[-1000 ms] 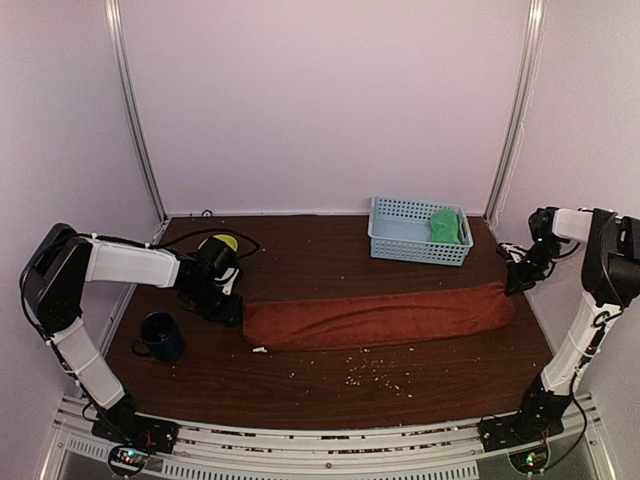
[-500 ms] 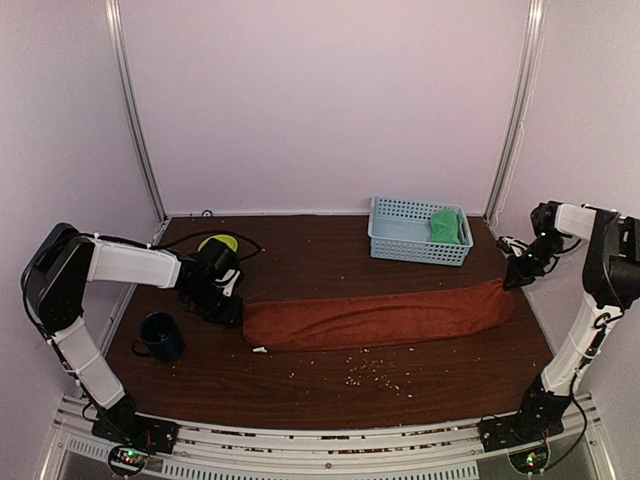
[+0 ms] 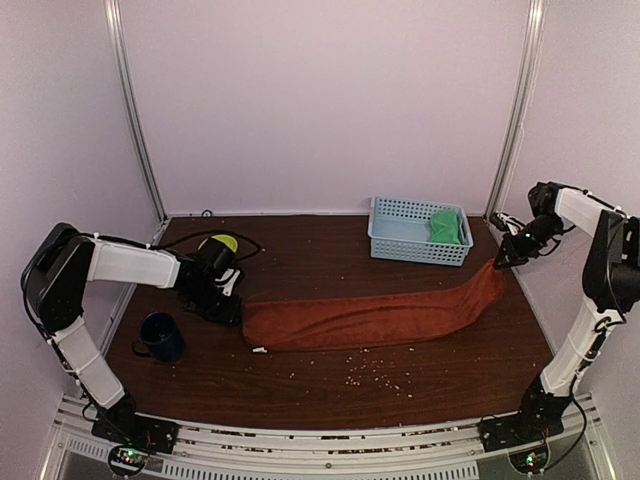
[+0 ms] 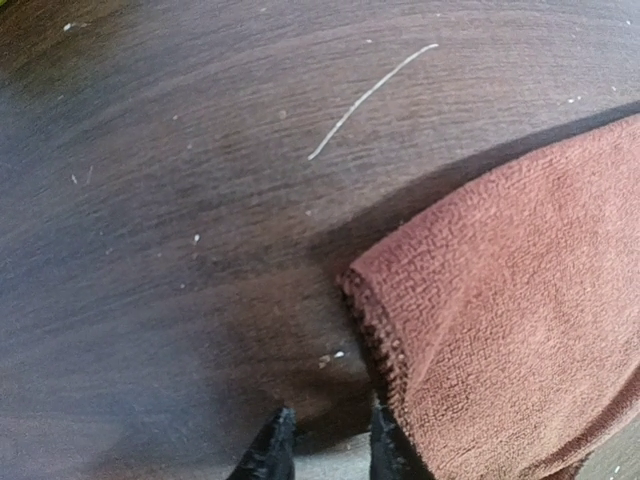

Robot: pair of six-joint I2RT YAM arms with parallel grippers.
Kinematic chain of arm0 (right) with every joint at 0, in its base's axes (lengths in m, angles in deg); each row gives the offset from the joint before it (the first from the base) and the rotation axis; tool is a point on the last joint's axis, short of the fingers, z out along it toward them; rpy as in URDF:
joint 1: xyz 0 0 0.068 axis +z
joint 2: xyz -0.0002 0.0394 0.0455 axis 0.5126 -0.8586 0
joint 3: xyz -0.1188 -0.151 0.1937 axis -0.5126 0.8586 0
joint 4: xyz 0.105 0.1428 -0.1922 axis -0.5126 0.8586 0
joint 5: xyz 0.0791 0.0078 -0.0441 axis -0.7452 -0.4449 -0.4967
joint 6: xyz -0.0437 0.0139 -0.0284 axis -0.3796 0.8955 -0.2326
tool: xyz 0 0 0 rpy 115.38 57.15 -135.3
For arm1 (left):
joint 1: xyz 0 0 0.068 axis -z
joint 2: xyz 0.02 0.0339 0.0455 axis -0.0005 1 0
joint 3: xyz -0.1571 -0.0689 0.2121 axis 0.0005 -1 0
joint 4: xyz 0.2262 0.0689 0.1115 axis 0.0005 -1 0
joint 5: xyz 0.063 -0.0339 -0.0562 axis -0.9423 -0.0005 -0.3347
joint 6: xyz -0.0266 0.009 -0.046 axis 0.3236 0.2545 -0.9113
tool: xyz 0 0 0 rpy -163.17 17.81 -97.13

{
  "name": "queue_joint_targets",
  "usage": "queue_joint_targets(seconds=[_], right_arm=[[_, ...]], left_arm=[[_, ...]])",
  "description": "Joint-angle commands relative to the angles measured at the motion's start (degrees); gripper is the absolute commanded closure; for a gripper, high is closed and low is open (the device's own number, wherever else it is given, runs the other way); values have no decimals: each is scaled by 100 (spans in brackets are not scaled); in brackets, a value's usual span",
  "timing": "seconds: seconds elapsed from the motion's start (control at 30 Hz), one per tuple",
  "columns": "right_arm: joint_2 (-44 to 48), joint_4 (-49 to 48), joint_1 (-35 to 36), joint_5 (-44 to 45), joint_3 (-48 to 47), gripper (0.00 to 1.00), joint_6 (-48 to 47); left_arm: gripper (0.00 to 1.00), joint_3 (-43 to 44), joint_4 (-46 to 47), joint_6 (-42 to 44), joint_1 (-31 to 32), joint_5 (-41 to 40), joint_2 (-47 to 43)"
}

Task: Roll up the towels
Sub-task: Fold the towel at the center of the board.

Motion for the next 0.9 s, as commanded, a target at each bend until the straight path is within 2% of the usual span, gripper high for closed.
queue_joint_targets(seconds=[0.0,0.43,0.67,0.87], right_arm=[[209,278,75,-266,-419,100,117],[79,511,-470,67,-969,100,-85],[76,844,-822,134,-1408,100,-274],[259,983,-622,-228,-1239,100,-413]], left_arm=[[75,-207,-24,100,-3,485,118],[77,-175,178,120,300,976,193],[78,385,498,-95,686,1234,648],[78,910,605,-132,893,1293,1051]])
